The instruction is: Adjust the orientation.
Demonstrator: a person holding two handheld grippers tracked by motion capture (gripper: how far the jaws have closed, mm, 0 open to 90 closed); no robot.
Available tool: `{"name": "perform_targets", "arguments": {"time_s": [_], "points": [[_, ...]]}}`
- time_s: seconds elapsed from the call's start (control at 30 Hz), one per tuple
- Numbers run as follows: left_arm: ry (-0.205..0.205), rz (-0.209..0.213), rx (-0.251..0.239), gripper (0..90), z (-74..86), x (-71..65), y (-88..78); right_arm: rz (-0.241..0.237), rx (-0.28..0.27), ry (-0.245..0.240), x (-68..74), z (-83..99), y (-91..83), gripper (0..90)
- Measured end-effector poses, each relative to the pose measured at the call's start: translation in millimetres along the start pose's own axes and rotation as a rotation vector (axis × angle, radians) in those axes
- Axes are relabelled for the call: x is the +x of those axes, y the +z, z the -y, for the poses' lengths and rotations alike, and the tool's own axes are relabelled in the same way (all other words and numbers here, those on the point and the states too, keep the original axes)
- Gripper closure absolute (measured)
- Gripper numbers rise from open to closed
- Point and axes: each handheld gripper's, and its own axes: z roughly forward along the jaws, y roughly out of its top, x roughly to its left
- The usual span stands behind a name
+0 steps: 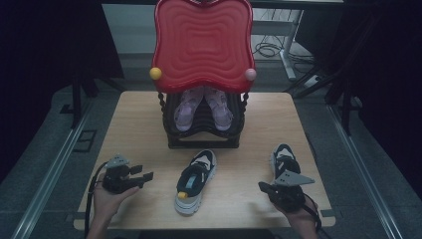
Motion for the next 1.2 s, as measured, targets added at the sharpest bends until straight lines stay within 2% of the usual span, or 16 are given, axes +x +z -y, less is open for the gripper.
{"name": "perform_targets", "arguments": {"time_s": [0.27,0.37,0.6,0.73,1.2], "points": [[0.001,0.0,0.007,41.0,0.2,-0.2,2.1,0.107,0.016,0.027,-7.4,6.8,-9.4,89.6],[0.002,0.0,0.009,41.0,0.2,-0.4,2.9,0.132,0.022,0.042,-12.1,9.1,-10.9,89.6],[0.006,0.001,0.016,41.0,0.4,-0.6,4.8,0.165,0.037,0.059,-19.2,14.8,-13.8,89.6],[0.007,0.002,0.02,40.9,0.5,-0.9,5.6,0.144,0.026,0.078,-21.9,19.3,-17.4,89.6],[0.012,0.004,0.03,40.8,0.9,-1.5,8.6,0.171,0.017,0.119,-34.6,35.8,-37.9,89.6]]}}
